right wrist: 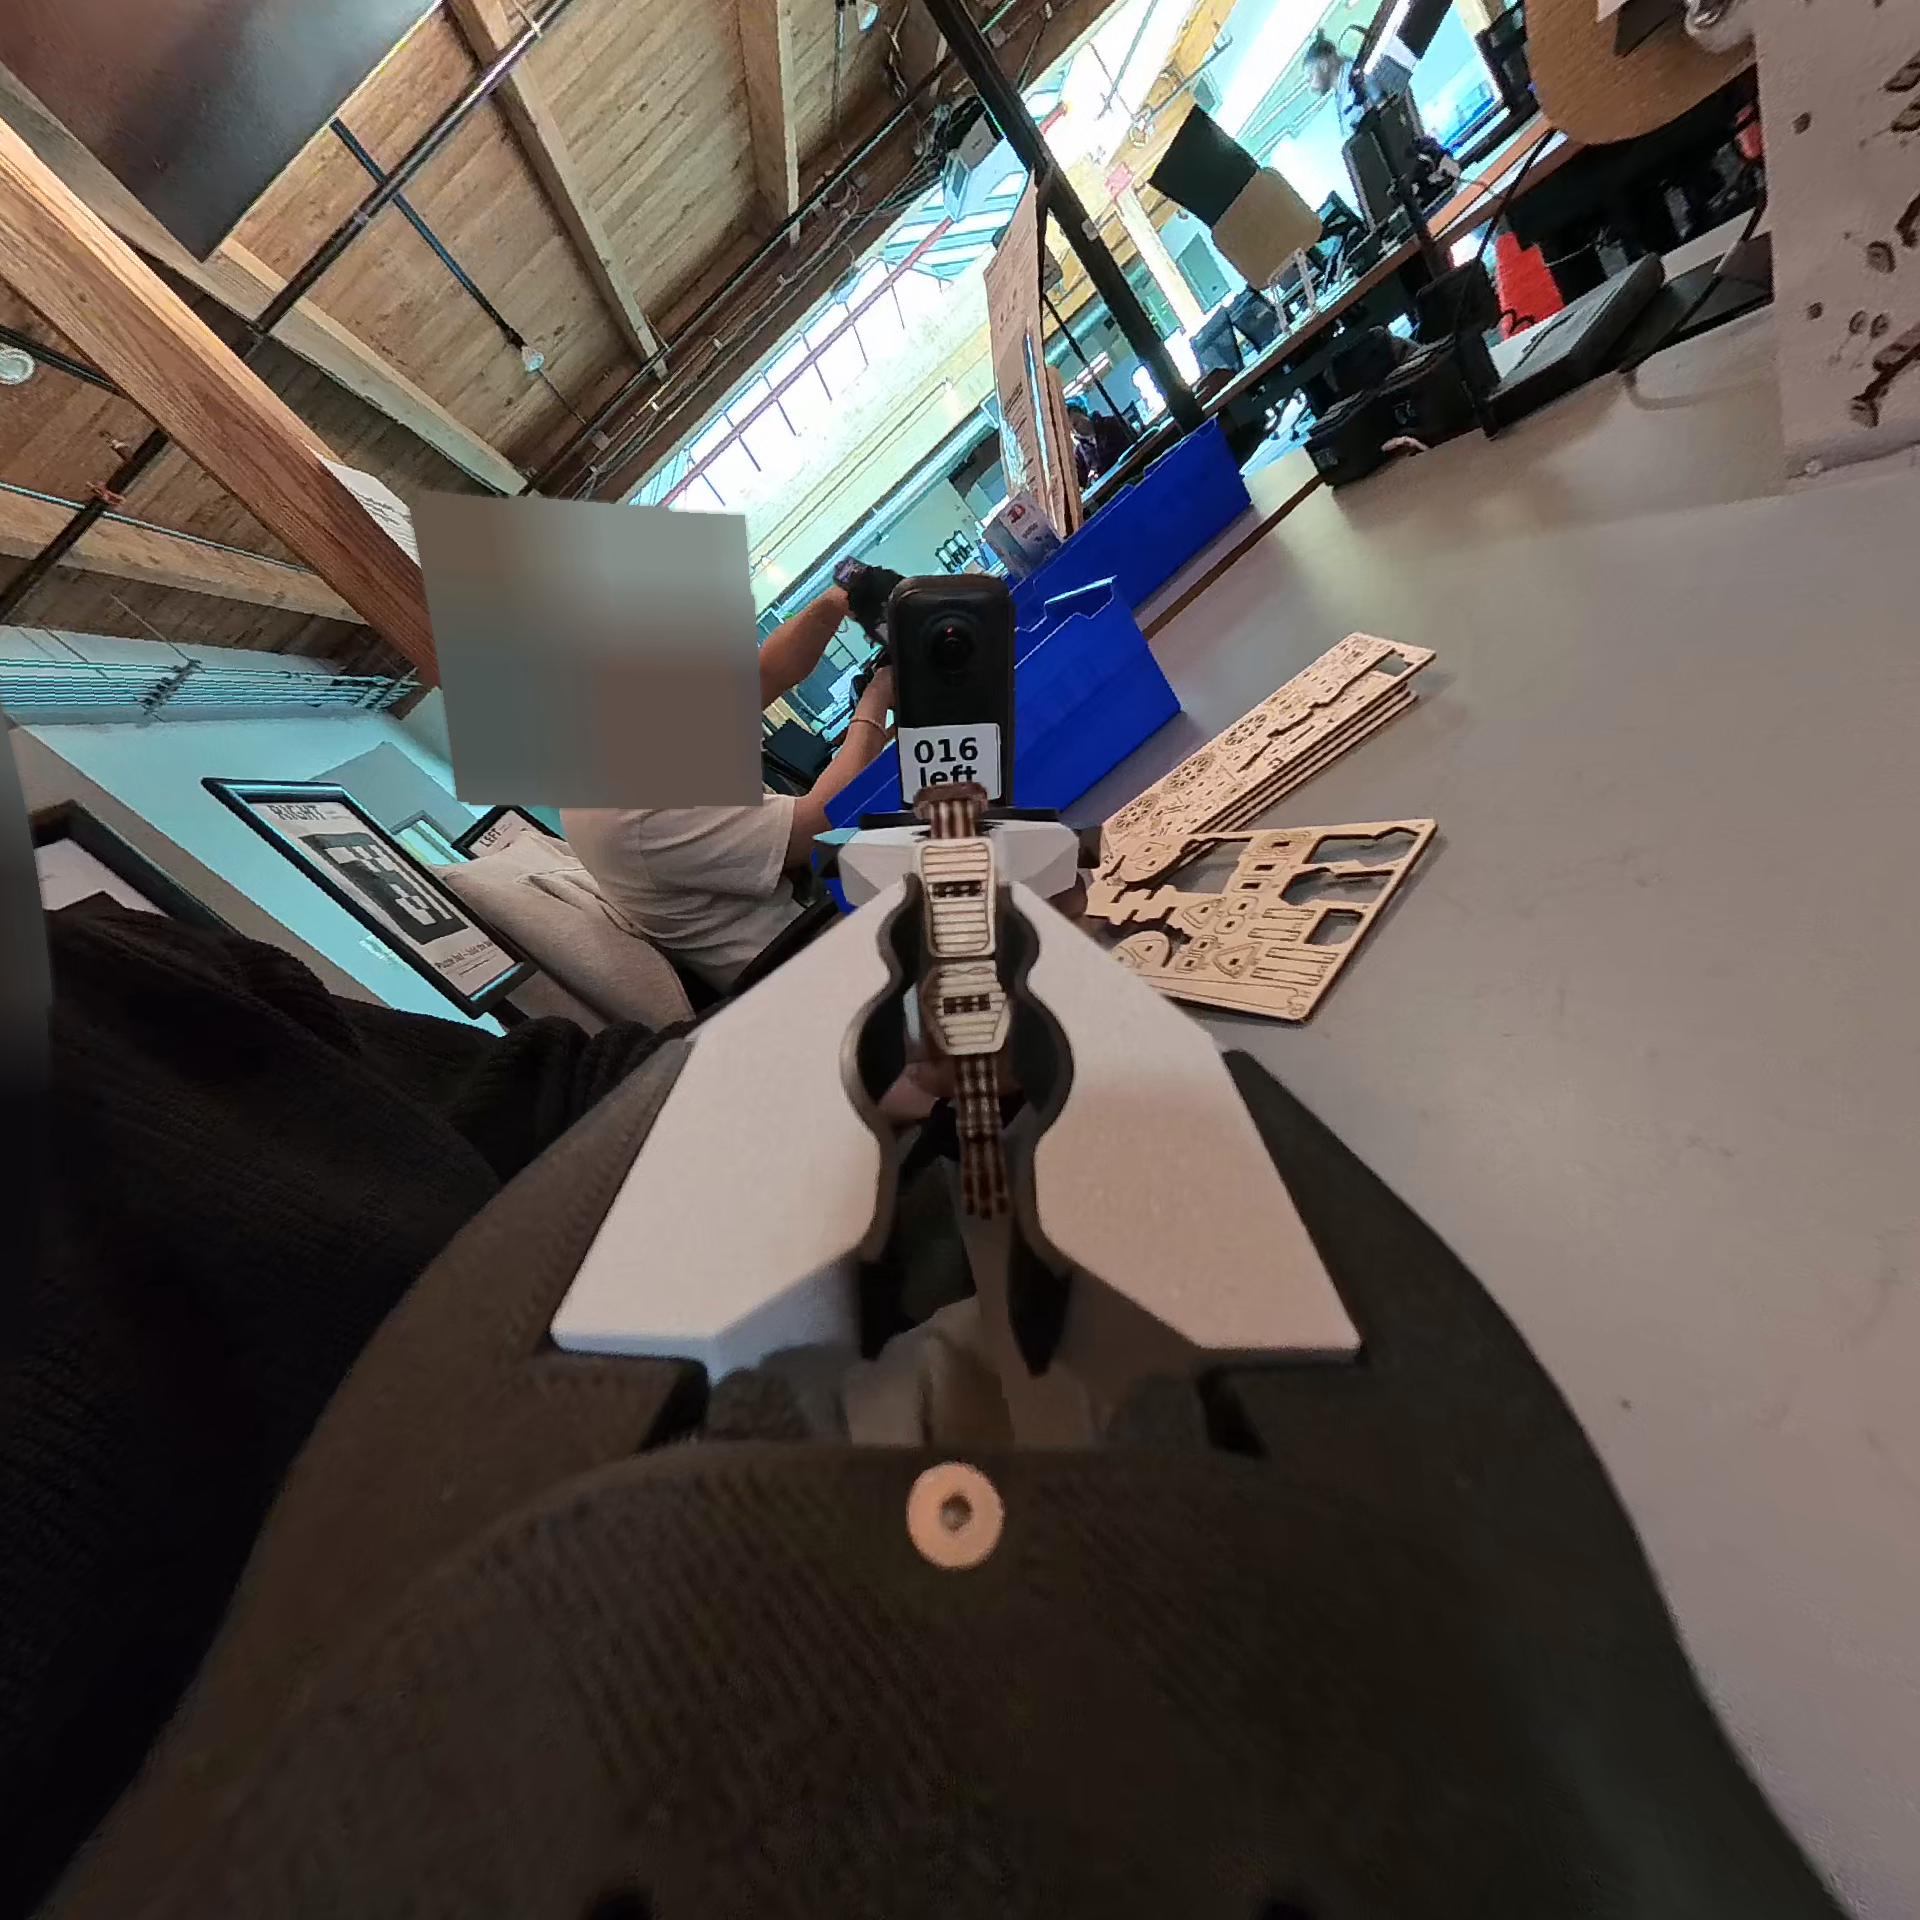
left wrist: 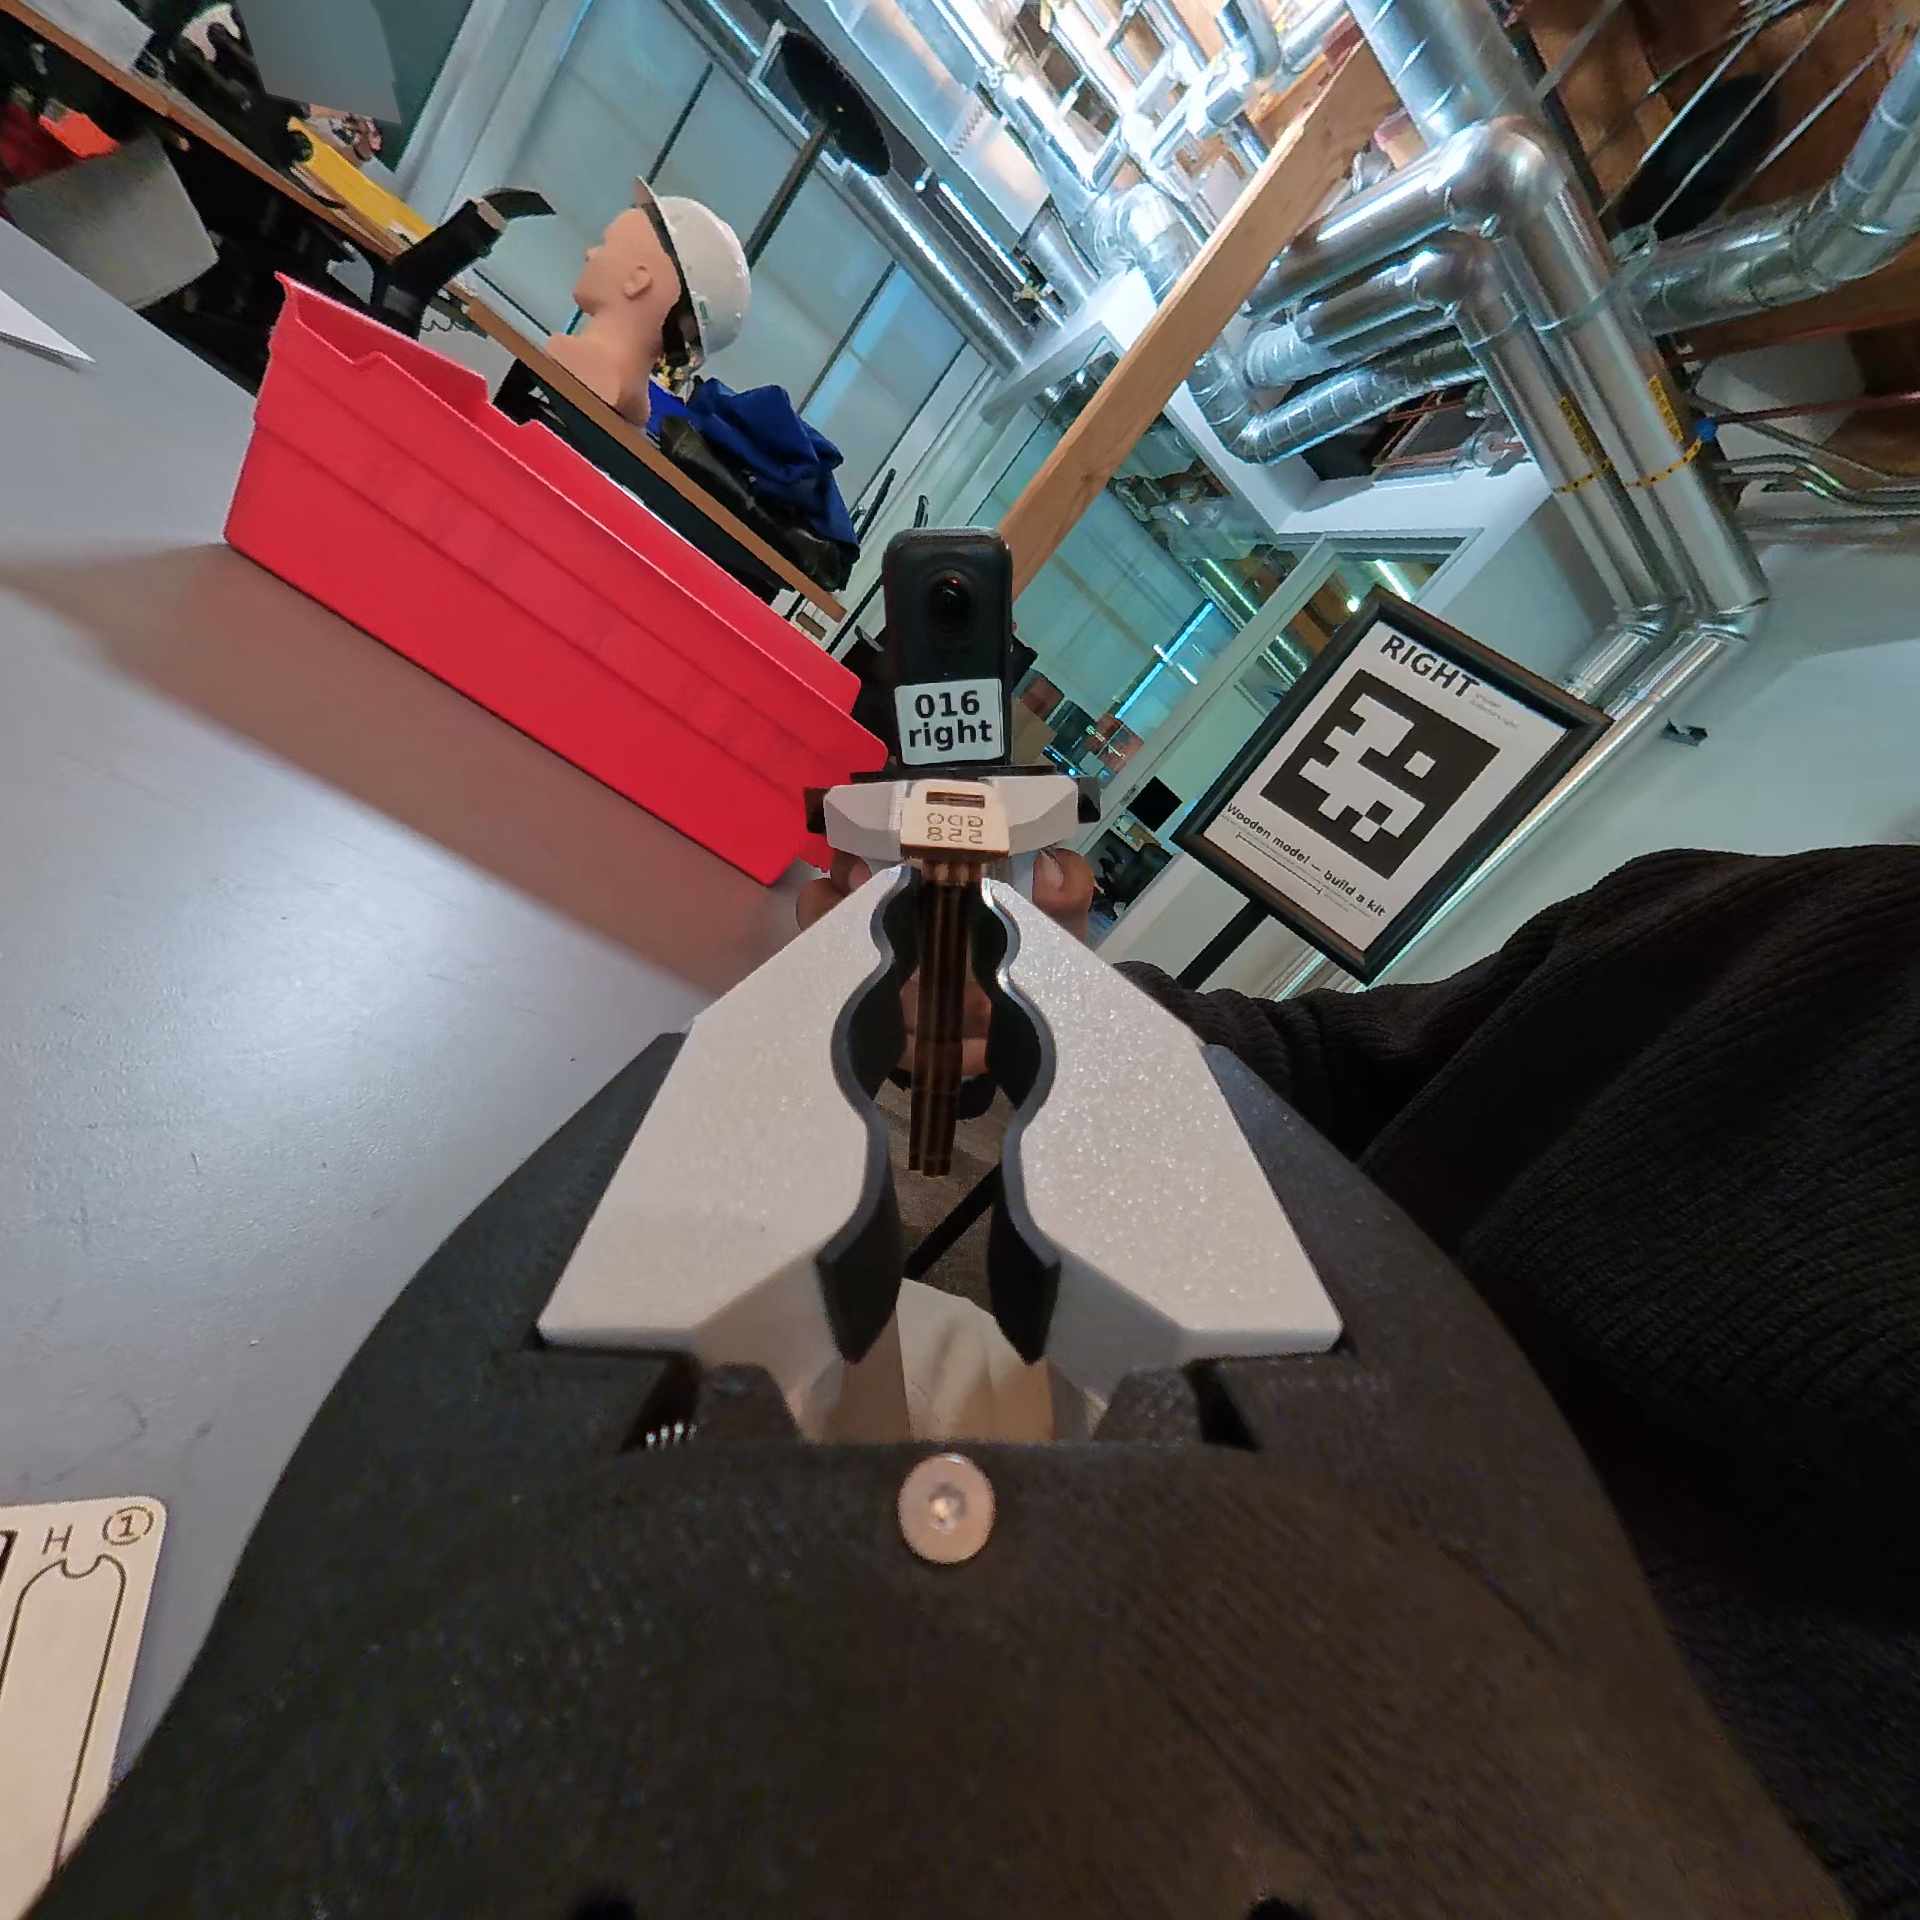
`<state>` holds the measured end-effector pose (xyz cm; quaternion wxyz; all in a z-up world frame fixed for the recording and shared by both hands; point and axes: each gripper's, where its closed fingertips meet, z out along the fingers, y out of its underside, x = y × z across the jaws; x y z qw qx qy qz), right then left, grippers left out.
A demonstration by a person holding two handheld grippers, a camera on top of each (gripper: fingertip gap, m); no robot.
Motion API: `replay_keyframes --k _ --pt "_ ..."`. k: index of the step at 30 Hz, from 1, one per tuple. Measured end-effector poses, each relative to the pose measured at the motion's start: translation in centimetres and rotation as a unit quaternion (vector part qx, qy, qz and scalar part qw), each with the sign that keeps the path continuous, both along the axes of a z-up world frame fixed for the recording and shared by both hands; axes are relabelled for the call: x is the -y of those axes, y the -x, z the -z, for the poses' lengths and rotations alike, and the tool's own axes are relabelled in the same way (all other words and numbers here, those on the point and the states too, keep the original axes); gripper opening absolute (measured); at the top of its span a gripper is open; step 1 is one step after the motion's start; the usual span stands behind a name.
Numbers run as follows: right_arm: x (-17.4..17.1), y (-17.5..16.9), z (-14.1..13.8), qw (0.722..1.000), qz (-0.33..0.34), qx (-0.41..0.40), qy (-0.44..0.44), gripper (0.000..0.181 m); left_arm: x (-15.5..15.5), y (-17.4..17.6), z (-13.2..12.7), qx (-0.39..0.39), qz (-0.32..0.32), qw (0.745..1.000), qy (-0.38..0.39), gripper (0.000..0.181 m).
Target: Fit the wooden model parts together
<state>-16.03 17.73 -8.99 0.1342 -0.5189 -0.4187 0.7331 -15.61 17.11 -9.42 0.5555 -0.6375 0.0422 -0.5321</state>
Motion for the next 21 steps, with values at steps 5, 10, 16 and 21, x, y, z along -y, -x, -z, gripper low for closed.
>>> replay_keyframes --k 5,10,16,21 --pt "0.1 0.0 0.2 1.0 -0.001 0.016 -0.003 0.013 0.1 0.0 0.2 -0.009 0.003 1.0 0.003 0.007" --pt "0.2 0.1 0.4 0.999 0.008 0.023 -0.03 0.014 0.1 -0.1 0.4 -0.01 0.008 1.0 0.006 0.007" --pt "1.0 0.2 0.2 0.998 0.006 0.012 -0.055 0.018 0.4 -0.3 -0.3 0.027 0.024 0.999 -0.003 0.007" --pt "0.0 -0.3 -0.5 0.999 0.023 -0.008 -0.04 0.02 0.2 -0.3 -0.2 0.039 0.024 0.999 0.0 0.007"
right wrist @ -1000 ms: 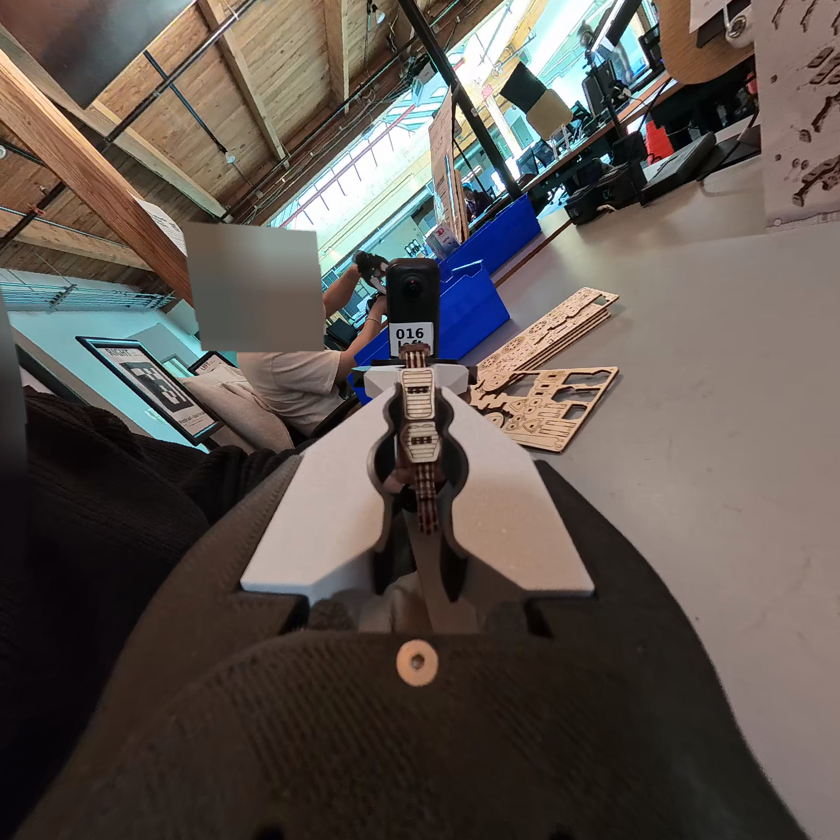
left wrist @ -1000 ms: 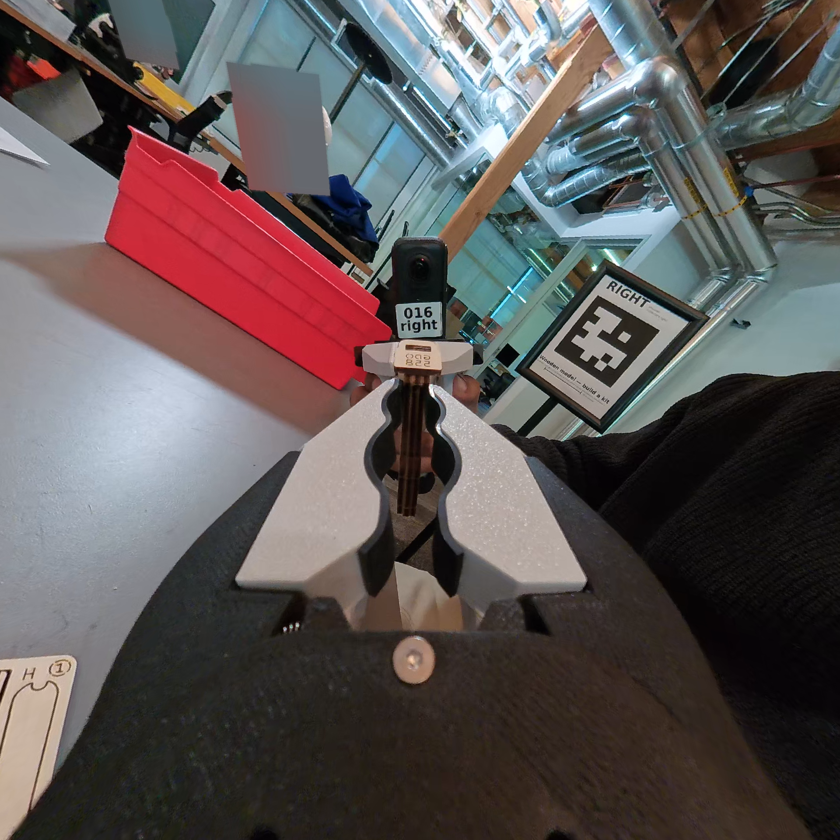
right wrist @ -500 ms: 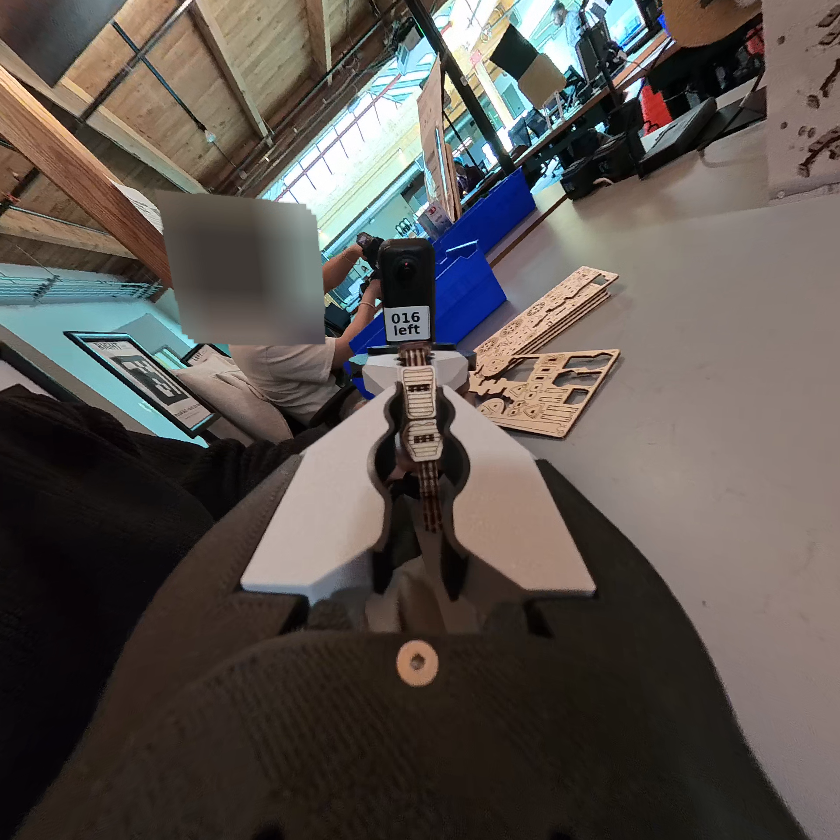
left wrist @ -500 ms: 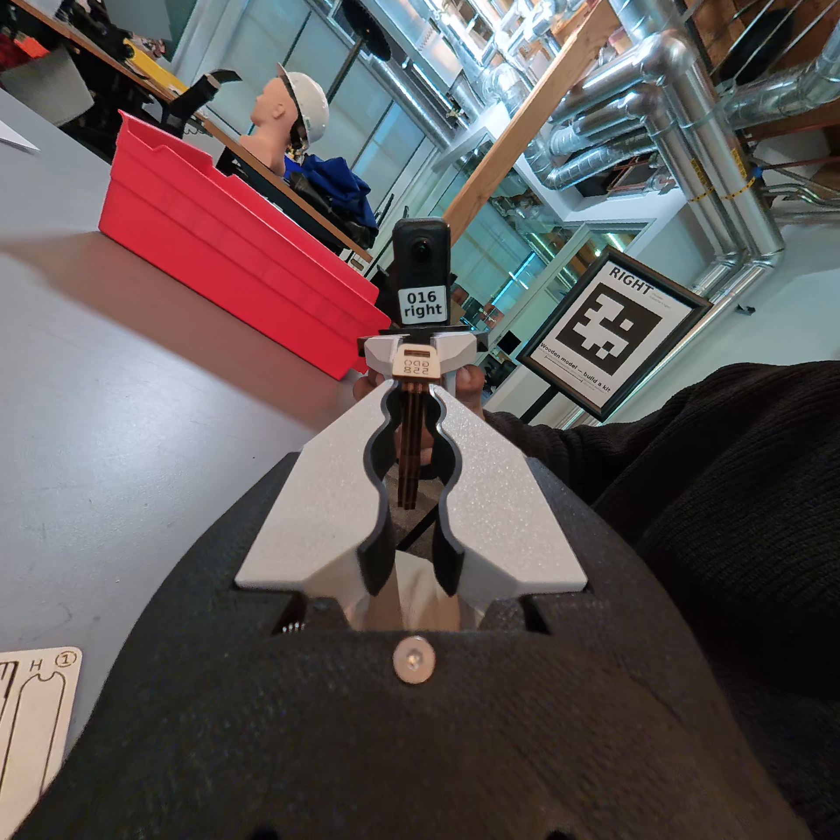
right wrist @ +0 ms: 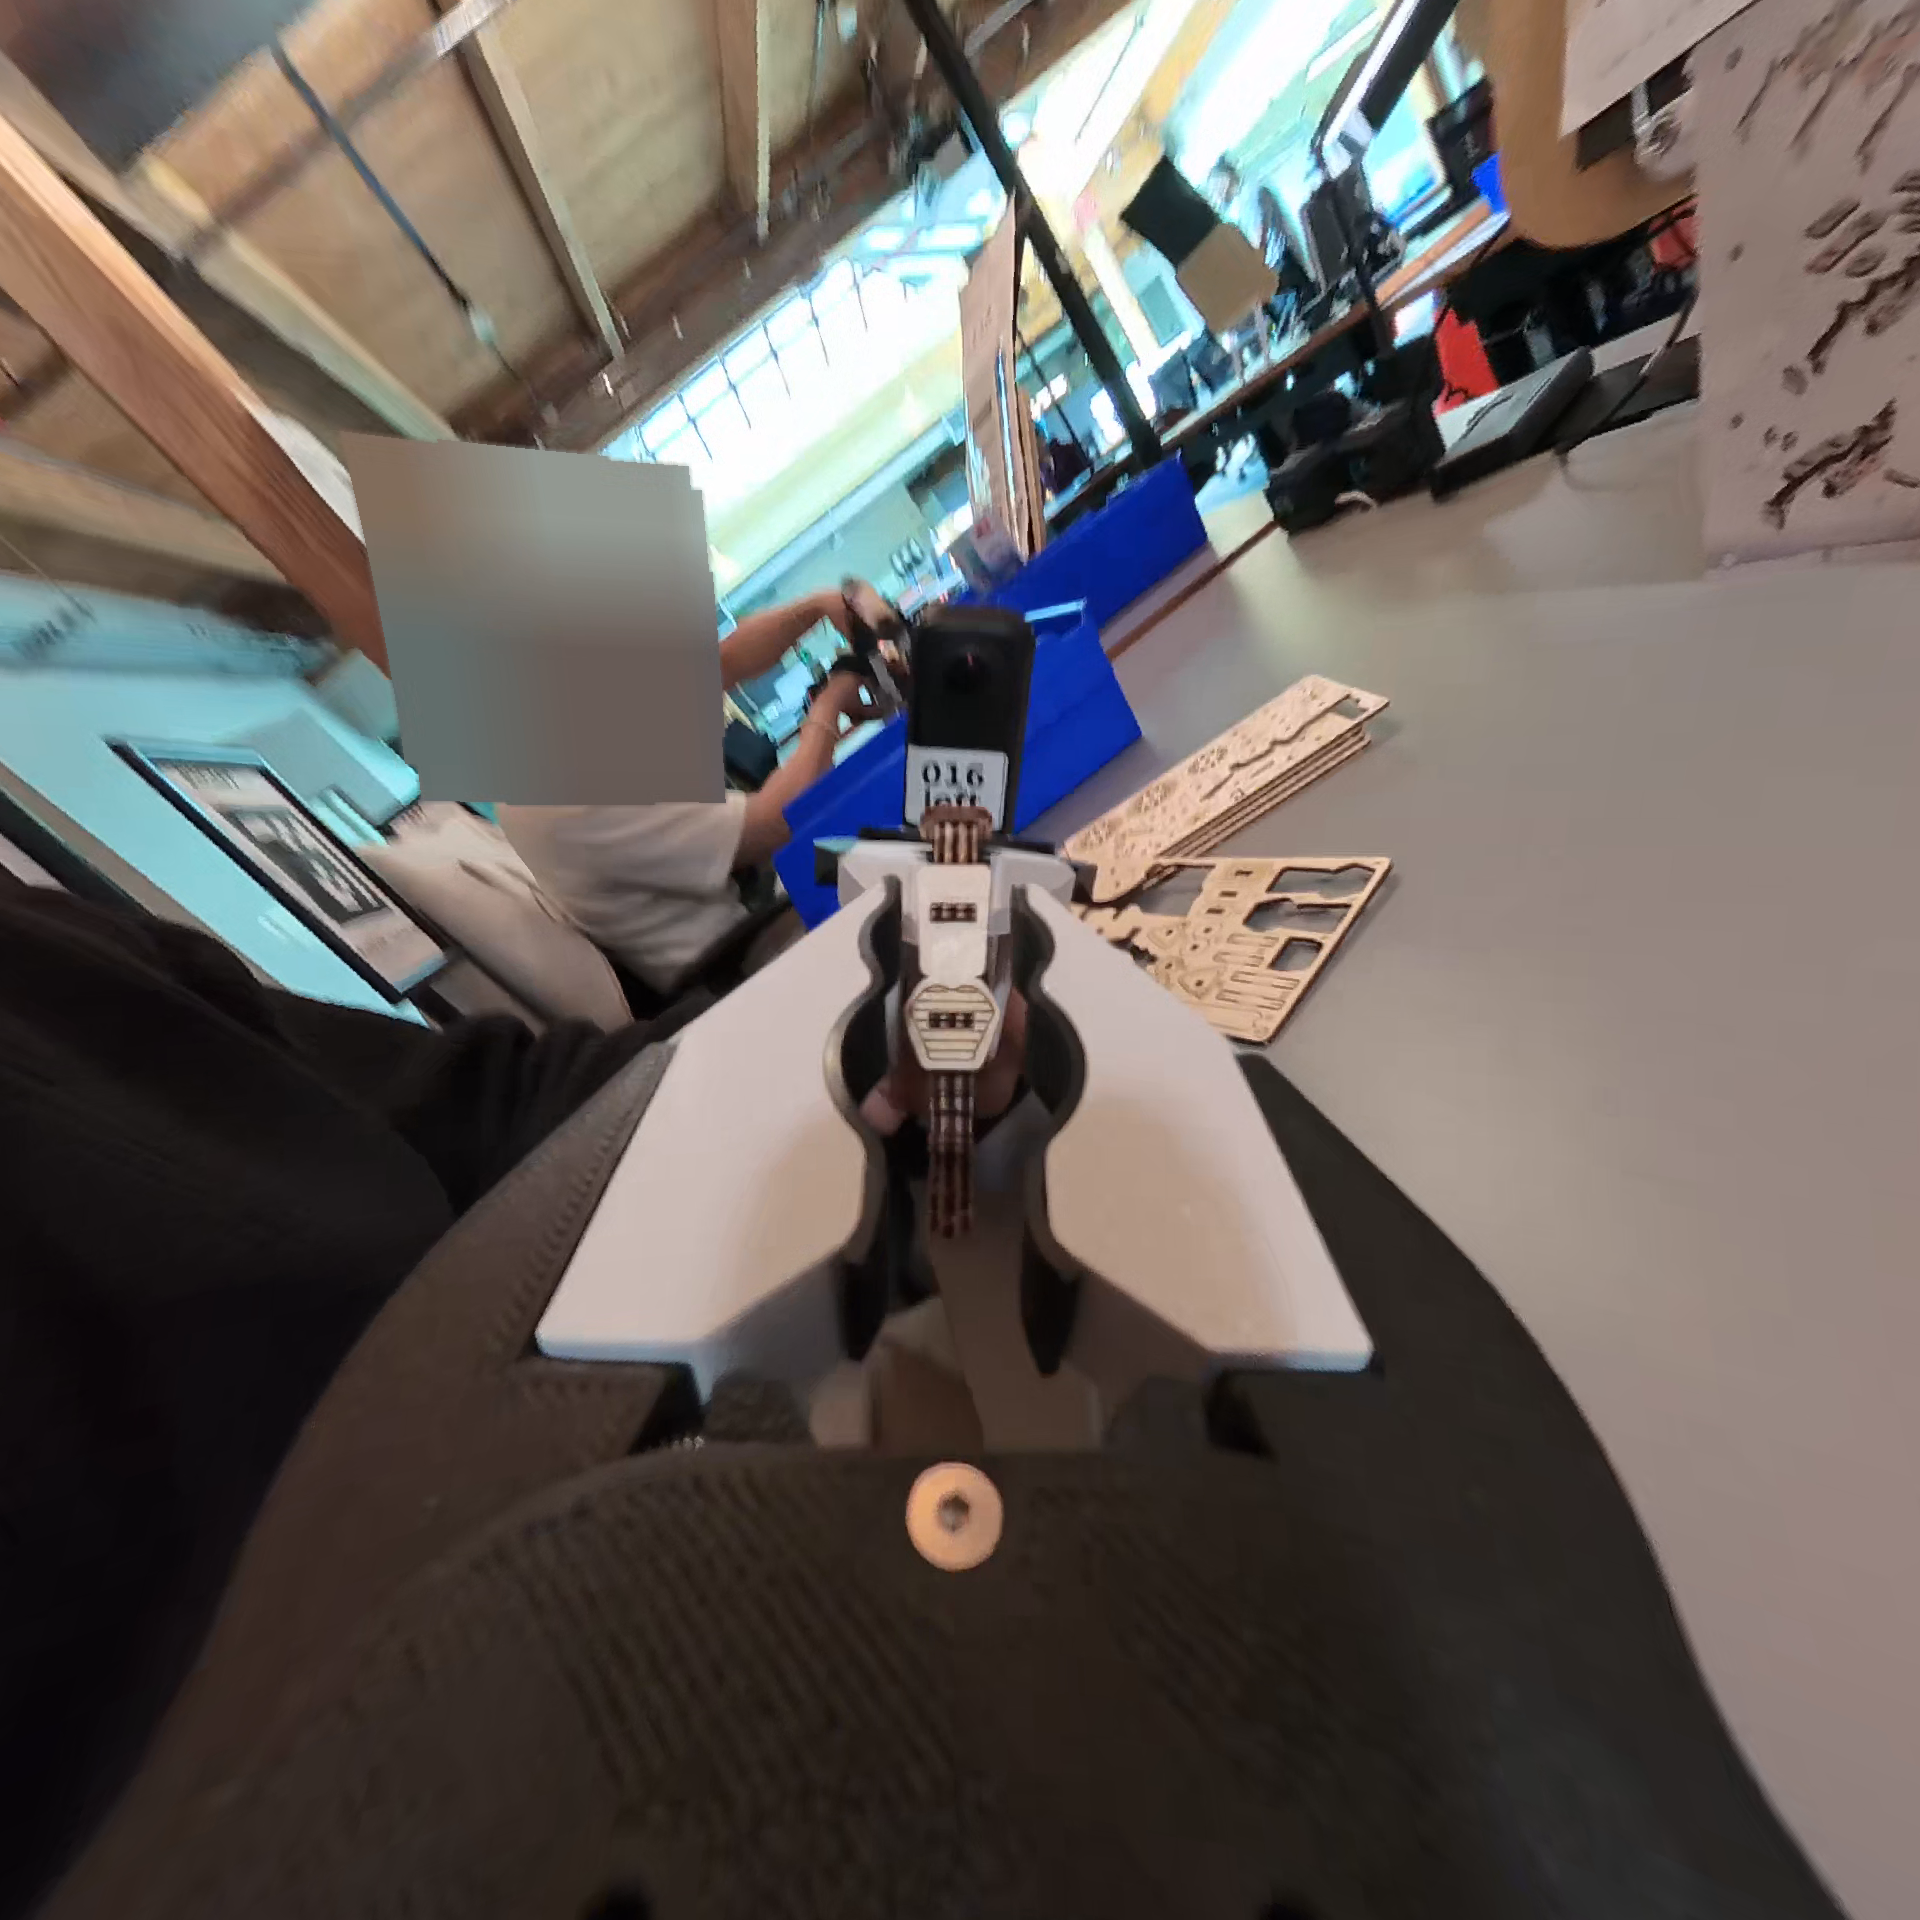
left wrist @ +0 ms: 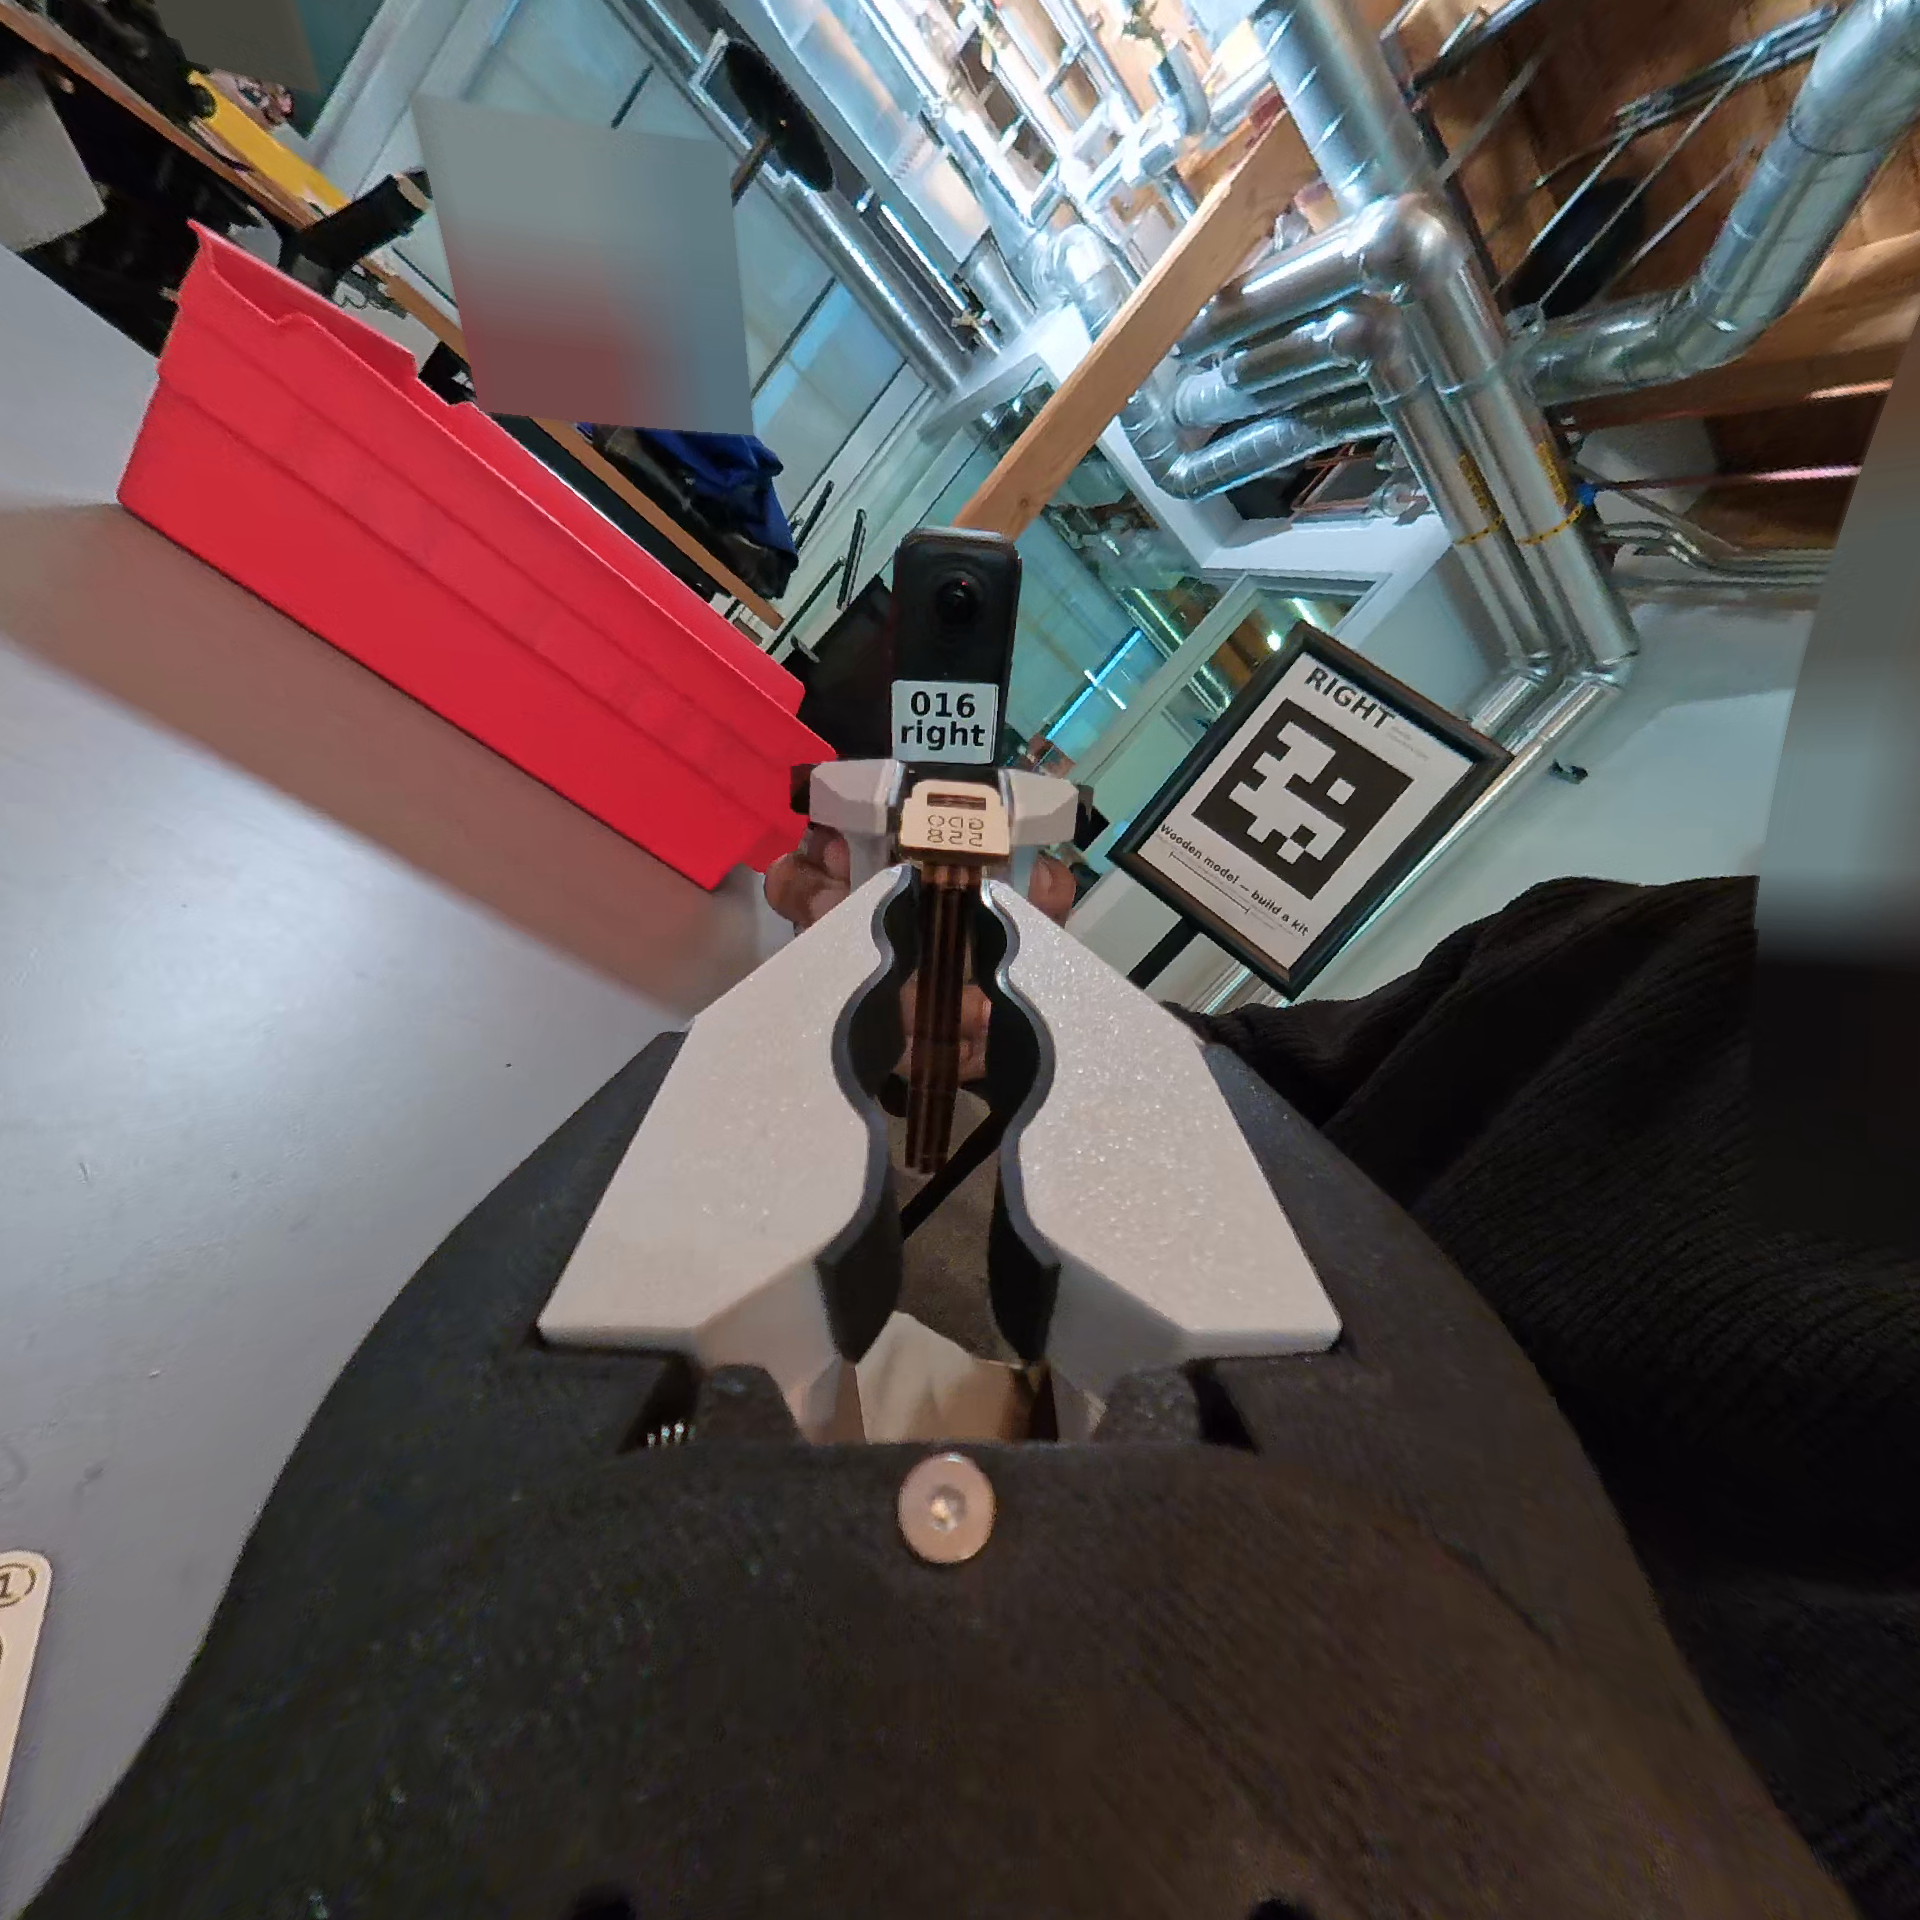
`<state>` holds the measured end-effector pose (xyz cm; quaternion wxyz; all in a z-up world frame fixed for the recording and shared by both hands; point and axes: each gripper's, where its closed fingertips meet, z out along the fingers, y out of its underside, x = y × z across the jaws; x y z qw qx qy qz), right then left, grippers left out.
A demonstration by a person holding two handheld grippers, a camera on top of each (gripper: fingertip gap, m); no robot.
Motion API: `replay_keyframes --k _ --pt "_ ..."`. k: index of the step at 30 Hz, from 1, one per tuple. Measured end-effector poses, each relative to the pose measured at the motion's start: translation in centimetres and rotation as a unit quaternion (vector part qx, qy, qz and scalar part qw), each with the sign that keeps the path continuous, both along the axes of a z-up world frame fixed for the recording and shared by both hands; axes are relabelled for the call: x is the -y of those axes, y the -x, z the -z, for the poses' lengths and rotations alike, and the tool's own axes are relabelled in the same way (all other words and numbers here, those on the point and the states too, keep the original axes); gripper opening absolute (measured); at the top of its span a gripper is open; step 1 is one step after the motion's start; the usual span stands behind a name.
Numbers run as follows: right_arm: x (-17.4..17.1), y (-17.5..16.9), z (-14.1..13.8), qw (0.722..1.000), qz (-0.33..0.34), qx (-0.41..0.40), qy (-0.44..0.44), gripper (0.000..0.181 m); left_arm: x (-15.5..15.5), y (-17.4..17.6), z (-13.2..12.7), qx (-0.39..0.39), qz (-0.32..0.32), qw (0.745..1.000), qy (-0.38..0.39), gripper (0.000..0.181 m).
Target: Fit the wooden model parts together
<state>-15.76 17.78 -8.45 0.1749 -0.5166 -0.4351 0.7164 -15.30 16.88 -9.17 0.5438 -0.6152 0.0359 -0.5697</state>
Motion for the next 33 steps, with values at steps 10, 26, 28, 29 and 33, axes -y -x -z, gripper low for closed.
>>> replay_keyframes --k 10,26,28,29,33 --pt "-7.6 -0.9 4.6 0.984 0.13 0.118 -0.001 0.021 -0.6 4.5 -0.1 0.041 -0.062 0.997 0.019 0.007" --pt "-0.2 -8.1 13.0 0.899 -0.024 0.284 -0.333 0.024 -0.9 4.0 0.4 0.066 -0.047 0.996 0.033 0.007" --pt "-0.8 -8.0 13.3 0.891 -0.01 0.291 -0.349 0.019 -0.9 3.8 0.4 0.059 -0.046 0.997 0.032 0.007" --pt "-0.9 -8.0 13.3 0.888 -0.007 0.293 -0.355 0.016 -0.9 3.8 0.4 0.058 -0.046 0.997 0.032 0.007" --pt "-1.4 -7.6 13.1 0.877 0.017 0.292 -0.38 0.013 -0.9 3.5 0.5 0.061 -0.041 0.997 0.034 0.007"
